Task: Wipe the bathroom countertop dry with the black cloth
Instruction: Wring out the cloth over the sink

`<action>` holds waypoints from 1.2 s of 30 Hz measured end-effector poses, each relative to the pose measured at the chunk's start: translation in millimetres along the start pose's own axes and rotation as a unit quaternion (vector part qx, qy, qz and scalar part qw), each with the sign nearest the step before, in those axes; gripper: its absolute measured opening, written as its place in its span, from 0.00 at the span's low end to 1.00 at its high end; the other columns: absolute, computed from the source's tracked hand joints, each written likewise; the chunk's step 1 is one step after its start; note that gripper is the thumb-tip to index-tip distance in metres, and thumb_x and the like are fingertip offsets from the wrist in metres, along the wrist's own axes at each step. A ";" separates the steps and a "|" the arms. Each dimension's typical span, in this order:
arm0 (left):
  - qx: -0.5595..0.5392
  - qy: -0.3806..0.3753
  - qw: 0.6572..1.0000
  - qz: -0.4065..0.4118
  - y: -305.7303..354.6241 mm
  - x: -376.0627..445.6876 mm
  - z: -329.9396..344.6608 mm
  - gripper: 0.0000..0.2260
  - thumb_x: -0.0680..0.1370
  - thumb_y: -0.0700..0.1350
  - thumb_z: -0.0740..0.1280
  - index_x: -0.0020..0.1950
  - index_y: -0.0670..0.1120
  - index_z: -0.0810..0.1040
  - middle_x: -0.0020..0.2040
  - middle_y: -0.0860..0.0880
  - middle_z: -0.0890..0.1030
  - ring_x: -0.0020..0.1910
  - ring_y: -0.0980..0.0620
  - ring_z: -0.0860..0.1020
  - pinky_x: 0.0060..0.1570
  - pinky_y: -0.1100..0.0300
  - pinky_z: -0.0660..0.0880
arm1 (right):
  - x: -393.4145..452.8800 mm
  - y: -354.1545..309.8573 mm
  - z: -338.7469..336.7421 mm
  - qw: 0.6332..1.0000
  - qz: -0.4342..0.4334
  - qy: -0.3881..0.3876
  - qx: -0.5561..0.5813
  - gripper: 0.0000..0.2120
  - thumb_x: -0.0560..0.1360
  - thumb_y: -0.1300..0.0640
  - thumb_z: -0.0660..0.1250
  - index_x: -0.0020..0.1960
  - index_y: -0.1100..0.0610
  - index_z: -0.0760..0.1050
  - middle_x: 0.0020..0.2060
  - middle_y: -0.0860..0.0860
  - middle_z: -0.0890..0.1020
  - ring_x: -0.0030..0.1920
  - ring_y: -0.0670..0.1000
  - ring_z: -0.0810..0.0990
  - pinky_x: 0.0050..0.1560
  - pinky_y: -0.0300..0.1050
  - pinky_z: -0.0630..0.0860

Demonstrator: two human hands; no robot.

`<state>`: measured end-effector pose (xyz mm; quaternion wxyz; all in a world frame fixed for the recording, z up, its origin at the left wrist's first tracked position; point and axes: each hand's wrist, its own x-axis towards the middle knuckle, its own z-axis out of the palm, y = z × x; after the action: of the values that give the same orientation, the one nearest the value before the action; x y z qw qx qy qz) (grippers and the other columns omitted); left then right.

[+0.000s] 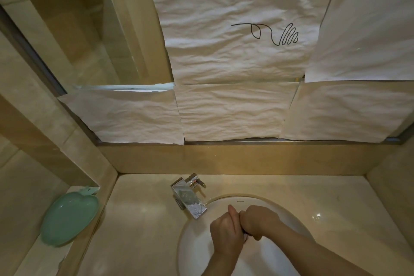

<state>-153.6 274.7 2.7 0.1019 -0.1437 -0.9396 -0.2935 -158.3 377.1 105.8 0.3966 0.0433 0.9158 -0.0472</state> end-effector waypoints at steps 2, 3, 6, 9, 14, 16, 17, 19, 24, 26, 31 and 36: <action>0.043 -0.015 0.999 0.018 1.8 10.5 -4.4 0.20 0.78 0.43 0.54 0.33 0.43 0.82 0.20 0.53 0.71 0.16 0.54 0.69 0.23 0.64 0.51 | 1.5 3.1 3.3 1.000 0.004 0.023 0.015 0.15 0.79 0.65 0.56 0.62 0.61 0.74 0.41 0.52 0.73 0.49 0.55 0.78 0.50 0.47 0.72; 0.058 -0.029 0.998 0.014 5.5 13.6 -9.3 0.23 0.79 0.45 0.53 0.30 0.46 0.80 0.20 0.53 0.71 0.17 0.54 0.69 0.21 0.63 0.54 | -0.1 4.8 7.2 0.998 0.005 0.056 0.026 0.13 0.80 0.63 0.56 0.60 0.59 0.75 0.45 0.52 0.76 0.52 0.56 0.79 0.50 0.47 0.73; 0.006 -0.136 0.989 -0.056 16.8 10.8 -26.6 0.28 0.83 0.53 0.46 0.31 0.48 0.76 0.28 0.51 0.77 0.29 0.53 0.77 0.32 0.59 0.68 | -5.4 12.5 30.7 0.983 0.003 0.149 0.105 0.10 0.81 0.56 0.55 0.44 0.56 0.73 0.46 0.52 0.79 0.49 0.54 0.80 0.47 0.47 0.73; -0.208 -0.289 0.904 -0.238 15.7 -6.0 -40.3 0.14 0.81 0.55 0.59 0.40 0.49 0.76 0.37 0.54 0.79 0.39 0.54 0.77 0.41 0.57 0.72 | -11.2 25.8 62.3 0.915 -0.008 0.208 0.347 0.09 0.79 0.48 0.61 0.44 0.53 0.71 0.44 0.48 0.78 0.42 0.46 0.79 0.44 0.41 0.72; -0.437 -0.190 0.805 -0.353 7.0 -48.0 -77.5 0.15 0.72 0.37 0.75 0.57 0.47 0.80 0.44 0.46 0.82 0.33 0.53 0.79 0.34 0.60 0.75 | -28.7 33.1 92.4 0.828 -0.112 0.113 0.537 0.13 0.72 0.60 0.72 0.53 0.51 0.75 0.44 0.49 0.81 0.36 0.45 0.77 0.40 0.35 0.72; -0.467 -0.132 0.793 -0.367 7.6 -60.3 -98.5 0.18 0.69 0.37 0.77 0.57 0.48 0.80 0.46 0.43 0.83 0.34 0.53 0.80 0.35 0.60 0.76 | -41.0 24.9 92.0 0.825 -0.170 0.098 0.529 0.11 0.69 0.56 0.75 0.51 0.49 0.80 0.43 0.51 0.79 0.38 0.45 0.75 0.43 0.33 0.69; -0.472 -0.111 0.796 -0.363 10.1 -64.2 -109.7 0.18 0.68 0.38 0.78 0.56 0.47 0.80 0.47 0.43 0.84 0.37 0.53 0.82 0.37 0.61 0.76 | -44.8 20.9 92.3 0.822 -0.201 0.102 0.523 0.11 0.70 0.52 0.75 0.51 0.47 0.80 0.43 0.50 0.79 0.41 0.44 0.76 0.46 0.33 0.69; -0.461 -0.069 0.811 -0.353 20.2 -72.2 -134.8 0.14 0.72 0.38 0.77 0.55 0.46 0.82 0.46 0.47 0.85 0.42 0.55 0.83 0.38 0.64 0.76 | -57.8 8.5 88.6 0.813 -0.246 0.127 0.513 0.13 0.72 0.49 0.74 0.56 0.43 0.79 0.45 0.43 0.79 0.47 0.43 0.76 0.52 0.34 0.71; -0.410 0.020 0.866 -0.285 39.0 -89.6 -200.6 0.05 0.77 0.38 0.71 0.48 0.47 0.83 0.44 0.50 0.84 0.45 0.55 0.83 0.43 0.59 0.80 | -99.8 -26.2 57.3 0.777 -0.345 0.104 0.515 0.12 0.74 0.58 0.73 0.56 0.47 0.80 0.45 0.44 0.81 0.44 0.44 0.80 0.45 0.36 0.77; -0.370 0.039 0.878 -0.300 40.4 -100.0 -221.9 0.03 0.77 0.43 0.72 0.43 0.49 0.82 0.41 0.50 0.82 0.42 0.54 0.82 0.40 0.56 0.80 | -112.8 -36.7 50.8 0.792 -0.371 0.105 0.474 0.08 0.74 0.58 0.73 0.49 0.46 0.81 0.40 0.47 0.80 0.36 0.42 0.76 0.39 0.31 0.71; -0.311 -0.035 0.884 -0.348 17.4 -119.7 -265.0 0.17 0.78 0.59 0.67 0.37 0.48 0.81 0.32 0.53 0.77 0.33 0.56 0.77 0.35 0.63 0.72 | -128.1 -69.8 54.9 0.813 -0.403 0.217 0.360 0.06 0.77 0.54 0.70 0.44 0.43 0.80 0.43 0.42 0.80 0.43 0.46 0.79 0.42 0.38 0.74; -0.362 -0.085 0.870 -0.323 -23.1 -129.4 -287.7 0.24 0.69 0.71 0.69 0.43 0.50 0.83 0.43 0.50 0.80 0.44 0.53 0.80 0.47 0.61 0.75 | -130.3 -108.8 51.6 0.788 -0.337 0.141 0.496 0.06 0.80 0.59 0.64 0.47 0.52 0.78 0.37 0.45 0.81 0.38 0.47 0.79 0.40 0.39 0.73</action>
<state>-9.1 62.2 187.1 -0.1380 0.1167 -0.7666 -0.6162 -44.9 257.5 171.5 0.1460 -0.0706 0.7685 -0.6190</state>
